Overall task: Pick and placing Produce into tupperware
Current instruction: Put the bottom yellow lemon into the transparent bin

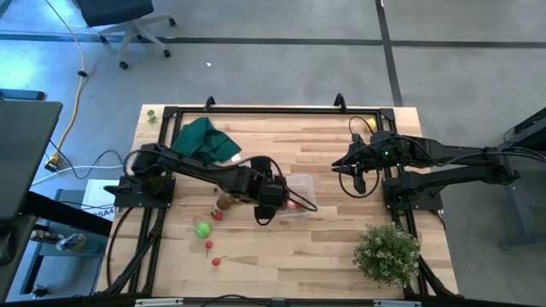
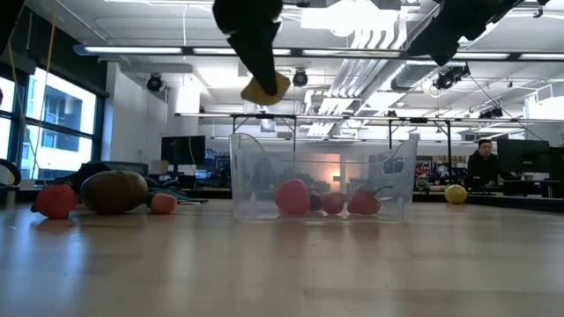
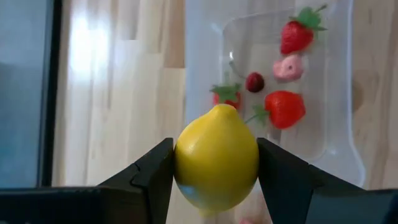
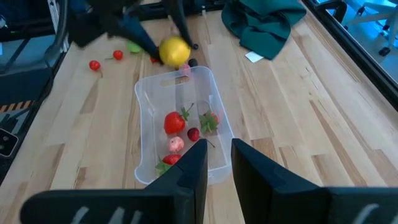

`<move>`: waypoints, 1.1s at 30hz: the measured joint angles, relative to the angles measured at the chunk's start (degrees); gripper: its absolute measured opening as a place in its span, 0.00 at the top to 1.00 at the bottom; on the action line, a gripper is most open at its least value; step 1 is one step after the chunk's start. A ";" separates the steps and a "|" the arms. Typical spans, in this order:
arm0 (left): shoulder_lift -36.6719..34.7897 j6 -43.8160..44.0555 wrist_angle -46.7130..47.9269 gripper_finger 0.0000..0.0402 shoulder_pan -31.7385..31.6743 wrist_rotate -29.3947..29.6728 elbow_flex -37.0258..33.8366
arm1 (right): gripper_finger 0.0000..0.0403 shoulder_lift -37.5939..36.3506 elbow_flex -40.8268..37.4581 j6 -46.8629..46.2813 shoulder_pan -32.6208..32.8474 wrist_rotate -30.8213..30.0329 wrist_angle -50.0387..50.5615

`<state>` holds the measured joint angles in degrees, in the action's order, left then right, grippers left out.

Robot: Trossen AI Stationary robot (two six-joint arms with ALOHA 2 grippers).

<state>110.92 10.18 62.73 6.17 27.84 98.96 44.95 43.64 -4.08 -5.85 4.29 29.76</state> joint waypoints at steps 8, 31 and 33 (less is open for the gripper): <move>9.16 -1.41 3.33 0.55 0.42 -0.18 10.34 | 0.85 0.02 0.00 0.00 0.00 -0.02 0.00; 19.37 2.39 1.70 0.52 0.92 -5.03 14.09 | 0.85 0.52 0.00 0.00 0.00 -0.02 1.23; 19.62 2.57 2.46 0.52 0.92 -5.08 14.01 | 0.85 0.52 0.00 0.00 0.00 0.00 1.26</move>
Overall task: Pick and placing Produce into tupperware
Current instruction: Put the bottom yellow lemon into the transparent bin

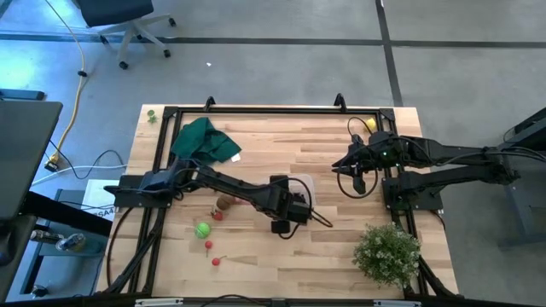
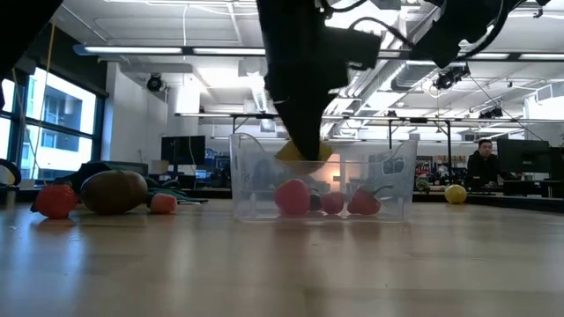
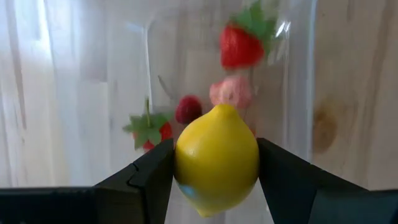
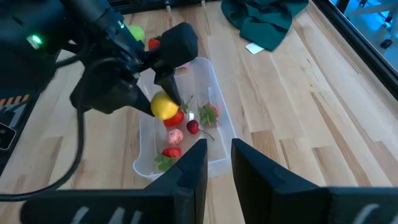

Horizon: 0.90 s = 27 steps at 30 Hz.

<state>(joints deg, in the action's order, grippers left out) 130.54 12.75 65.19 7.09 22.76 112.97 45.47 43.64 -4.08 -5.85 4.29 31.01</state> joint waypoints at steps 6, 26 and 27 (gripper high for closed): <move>-0.02 -0.02 -0.33 0.51 -0.75 -0.40 -0.62 | 0.85 0.00 0.00 0.00 0.00 -0.01 0.01; -0.02 1.67 -1.07 0.51 -2.24 -4.11 -1.14 | 0.85 0.00 0.00 0.00 0.00 -0.02 0.04; -0.02 1.68 -0.99 0.51 -2.27 -4.38 -1.14 | 0.85 0.00 0.00 0.00 0.00 0.00 0.04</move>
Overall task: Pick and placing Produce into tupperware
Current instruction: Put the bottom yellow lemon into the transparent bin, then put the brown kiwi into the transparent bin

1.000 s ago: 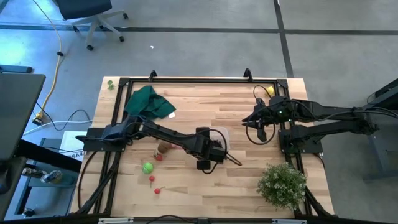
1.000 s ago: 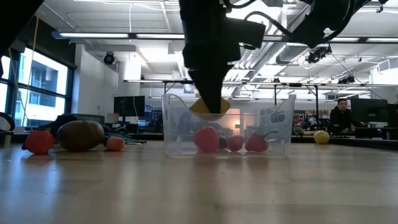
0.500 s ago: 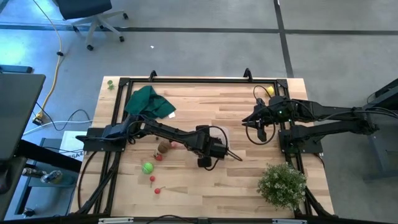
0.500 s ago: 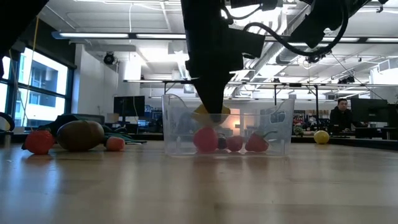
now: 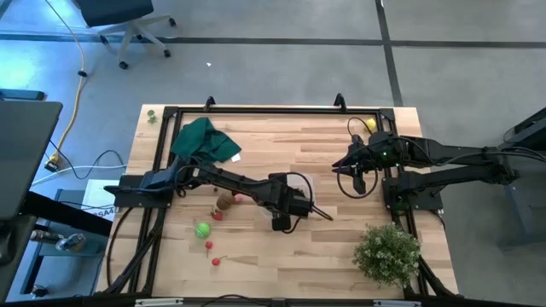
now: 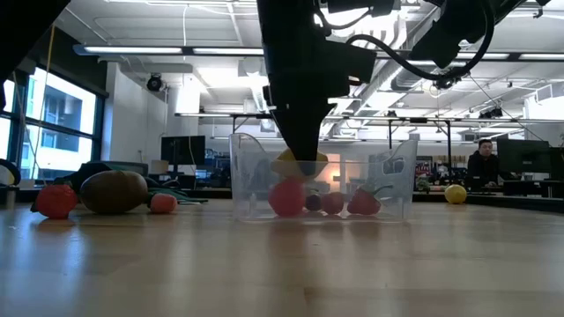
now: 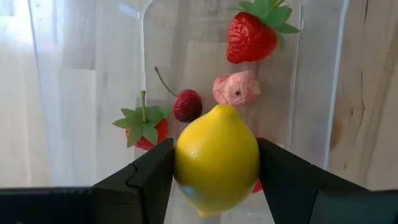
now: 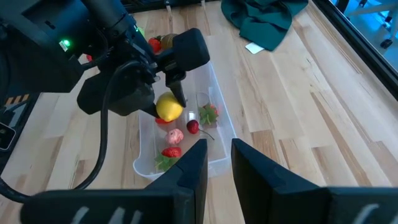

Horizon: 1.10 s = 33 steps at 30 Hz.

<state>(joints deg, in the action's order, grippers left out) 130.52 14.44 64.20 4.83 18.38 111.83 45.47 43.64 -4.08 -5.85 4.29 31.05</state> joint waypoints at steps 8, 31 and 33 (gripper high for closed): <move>0.00 0.09 0.01 0.51 -0.38 -1.12 0.00 | 0.85 0.00 0.00 0.00 0.00 0.00 0.00; -0.05 0.57 5.39 0.38 -0.33 -2.45 3.57 | 0.85 0.00 0.00 0.00 0.00 -0.02 0.00; -0.11 0.91 9.14 0.38 -0.38 -3.86 6.06 | 0.85 0.00 0.00 0.00 0.00 -0.02 0.00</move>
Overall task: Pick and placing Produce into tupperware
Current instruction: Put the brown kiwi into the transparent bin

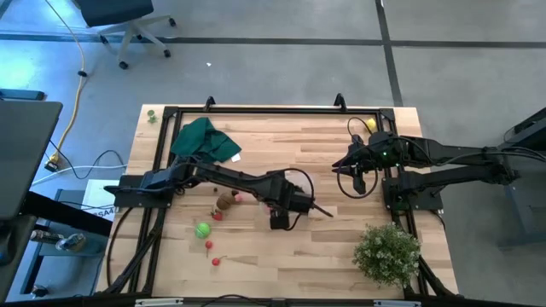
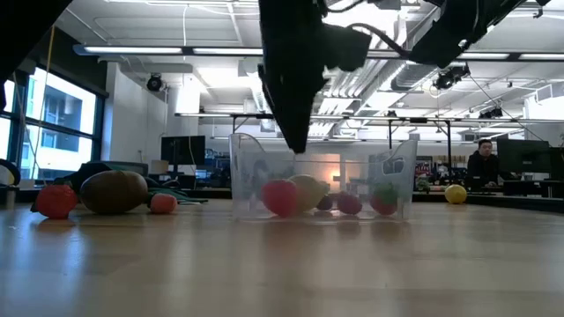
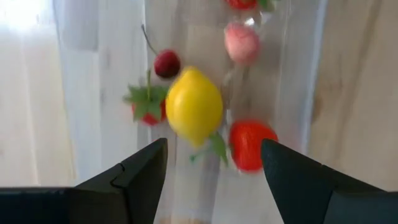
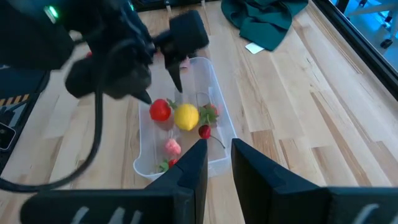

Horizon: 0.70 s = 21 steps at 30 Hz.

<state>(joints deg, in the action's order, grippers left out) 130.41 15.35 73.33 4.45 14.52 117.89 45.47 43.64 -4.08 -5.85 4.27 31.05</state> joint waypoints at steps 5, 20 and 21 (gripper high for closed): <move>0.00 3.17 12.10 0.38 -0.33 -2.23 8.77 | 0.85 0.00 0.00 0.00 0.00 0.01 0.02; -9.13 7.11 16.69 0.38 -3.25 4.86 15.59 | 0.85 -0.02 0.00 0.00 0.00 0.00 0.02; -9.78 7.69 16.69 0.38 -3.65 5.50 15.60 | 0.85 -0.02 0.00 0.00 0.00 0.00 0.01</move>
<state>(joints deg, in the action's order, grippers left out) 120.63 23.04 90.02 0.80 20.03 133.49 45.45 43.64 -4.08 -5.85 4.28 31.06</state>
